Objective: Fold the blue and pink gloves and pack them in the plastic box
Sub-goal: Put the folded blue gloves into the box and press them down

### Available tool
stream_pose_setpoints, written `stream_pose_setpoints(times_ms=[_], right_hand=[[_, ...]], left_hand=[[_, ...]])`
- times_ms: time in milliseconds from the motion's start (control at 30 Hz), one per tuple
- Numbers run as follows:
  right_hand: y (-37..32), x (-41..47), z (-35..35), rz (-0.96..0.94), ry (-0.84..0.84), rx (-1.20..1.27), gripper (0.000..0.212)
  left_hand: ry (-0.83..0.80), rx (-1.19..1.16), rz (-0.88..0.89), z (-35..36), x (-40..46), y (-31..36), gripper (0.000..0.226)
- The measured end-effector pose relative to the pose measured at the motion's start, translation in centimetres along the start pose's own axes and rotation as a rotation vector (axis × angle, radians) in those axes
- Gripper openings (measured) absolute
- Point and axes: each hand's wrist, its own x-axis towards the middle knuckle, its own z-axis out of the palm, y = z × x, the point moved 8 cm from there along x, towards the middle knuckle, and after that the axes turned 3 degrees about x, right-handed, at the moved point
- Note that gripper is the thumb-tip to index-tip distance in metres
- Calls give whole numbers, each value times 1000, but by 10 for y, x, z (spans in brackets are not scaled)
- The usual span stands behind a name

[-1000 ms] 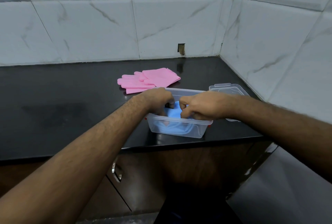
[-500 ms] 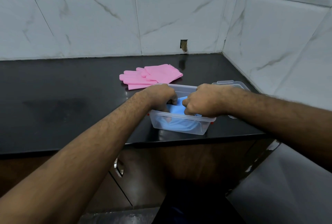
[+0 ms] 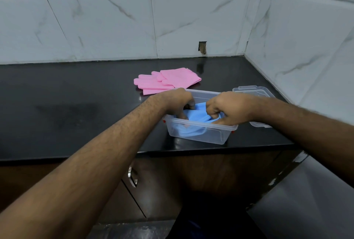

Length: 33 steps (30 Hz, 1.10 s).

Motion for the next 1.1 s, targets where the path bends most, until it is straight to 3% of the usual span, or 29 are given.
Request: stream_pose_setpoints(times_ms=[433, 567, 733, 933, 1100], right_hand=[[-20, -12, -4, -143, 110, -375, 30], [-21, -15, -7, -112, 174, -396, 47], [-6, -7, 0, 25, 26, -71, 30], [11, -5, 9, 104, 20, 429, 24], [14, -3, 9, 94, 30, 529, 18]], left_hand=[[-36, 25, 12, 0, -2, 4, 48], [-35, 26, -2, -1, -3, 2, 48], [-50, 5, 6, 0, -2, 1, 52], [-60, -20, 11, 1, -2, 0, 54], [-51, -77, 14, 0, 0, -3, 54]])
